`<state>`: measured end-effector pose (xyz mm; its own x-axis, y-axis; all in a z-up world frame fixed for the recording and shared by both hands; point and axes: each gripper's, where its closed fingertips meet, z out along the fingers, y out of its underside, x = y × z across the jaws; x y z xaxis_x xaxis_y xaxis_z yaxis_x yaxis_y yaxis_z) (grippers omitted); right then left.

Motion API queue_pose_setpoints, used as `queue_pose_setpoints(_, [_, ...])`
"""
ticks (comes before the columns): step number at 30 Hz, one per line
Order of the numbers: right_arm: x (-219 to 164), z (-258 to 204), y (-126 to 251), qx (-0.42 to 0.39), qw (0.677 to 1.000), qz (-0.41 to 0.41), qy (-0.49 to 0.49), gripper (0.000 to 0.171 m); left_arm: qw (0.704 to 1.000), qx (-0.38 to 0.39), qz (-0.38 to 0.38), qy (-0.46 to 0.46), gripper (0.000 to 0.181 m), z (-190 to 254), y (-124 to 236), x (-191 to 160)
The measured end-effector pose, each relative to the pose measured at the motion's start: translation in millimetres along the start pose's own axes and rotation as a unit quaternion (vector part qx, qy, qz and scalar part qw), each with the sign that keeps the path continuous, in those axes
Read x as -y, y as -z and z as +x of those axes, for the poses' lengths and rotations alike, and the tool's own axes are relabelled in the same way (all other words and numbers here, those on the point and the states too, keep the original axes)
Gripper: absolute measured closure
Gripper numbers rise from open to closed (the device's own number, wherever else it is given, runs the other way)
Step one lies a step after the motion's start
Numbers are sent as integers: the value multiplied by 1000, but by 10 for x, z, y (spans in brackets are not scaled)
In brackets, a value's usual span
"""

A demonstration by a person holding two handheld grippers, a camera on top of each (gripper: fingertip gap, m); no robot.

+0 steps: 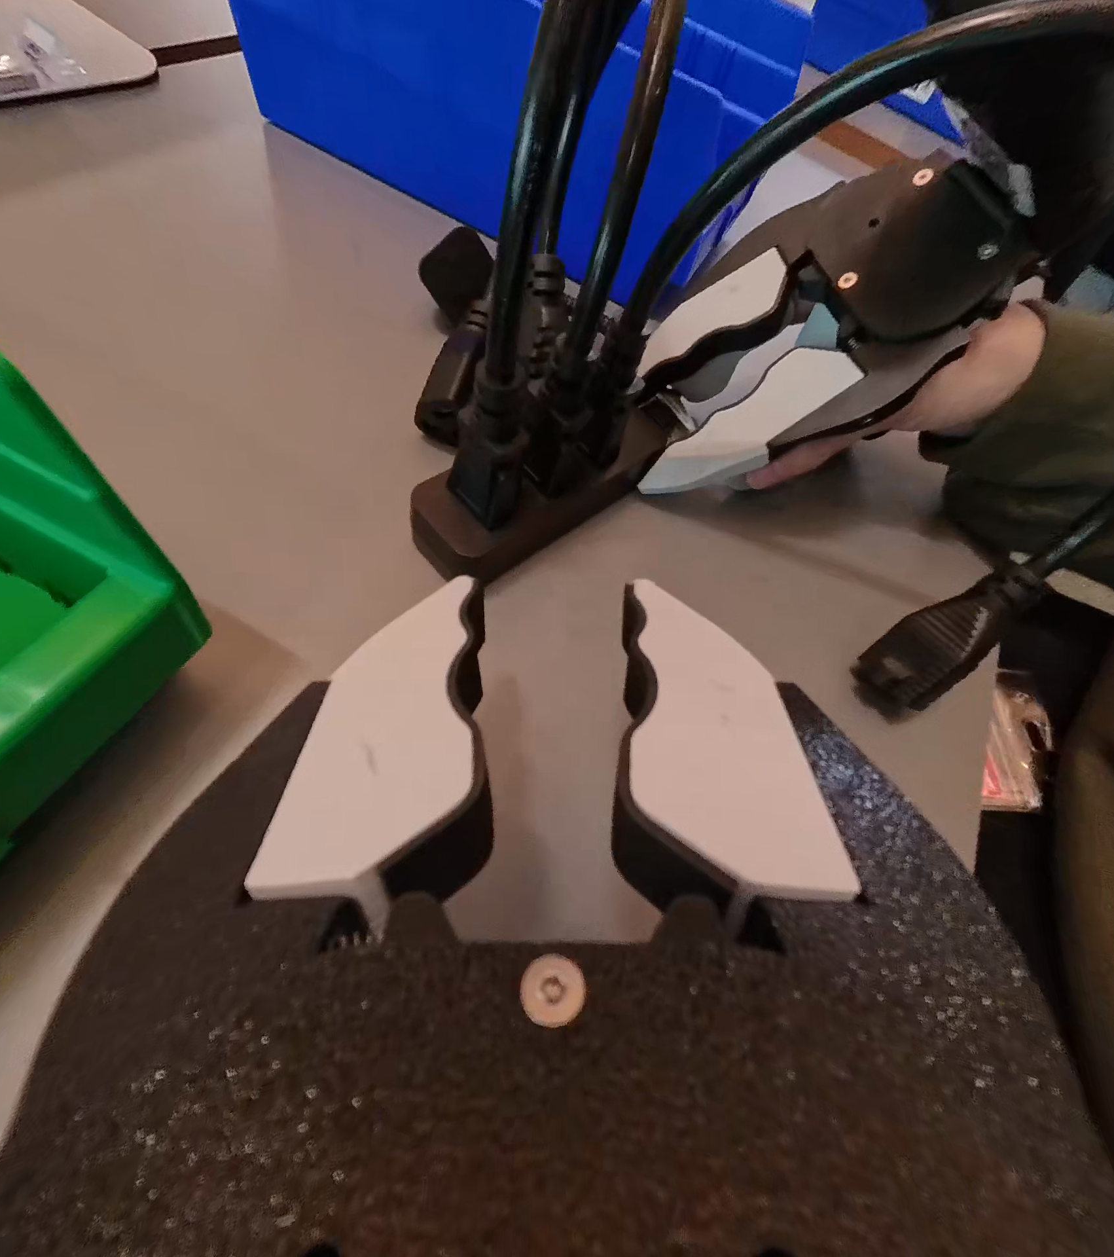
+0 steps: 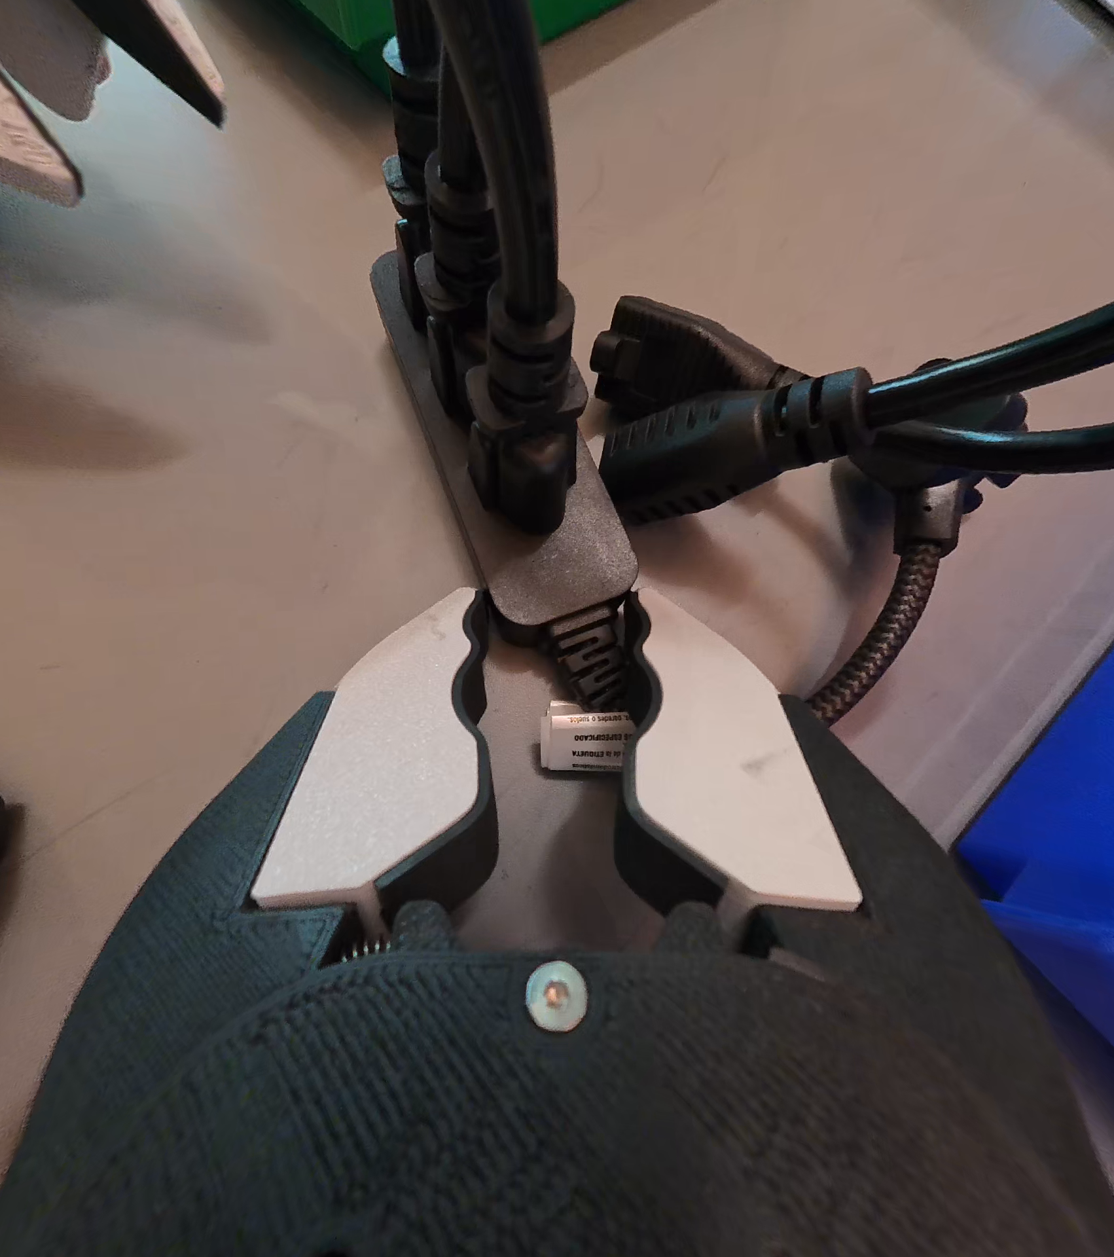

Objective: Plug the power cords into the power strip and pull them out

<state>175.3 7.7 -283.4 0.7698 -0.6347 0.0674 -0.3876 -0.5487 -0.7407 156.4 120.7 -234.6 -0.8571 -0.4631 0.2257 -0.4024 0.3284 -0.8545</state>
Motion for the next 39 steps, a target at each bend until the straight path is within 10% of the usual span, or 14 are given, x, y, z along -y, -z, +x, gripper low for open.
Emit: queue_pose_setpoints(39, [150,15,-31,116,983,-27,138,127,995,57,-56,-58,144,-156,110,-31])
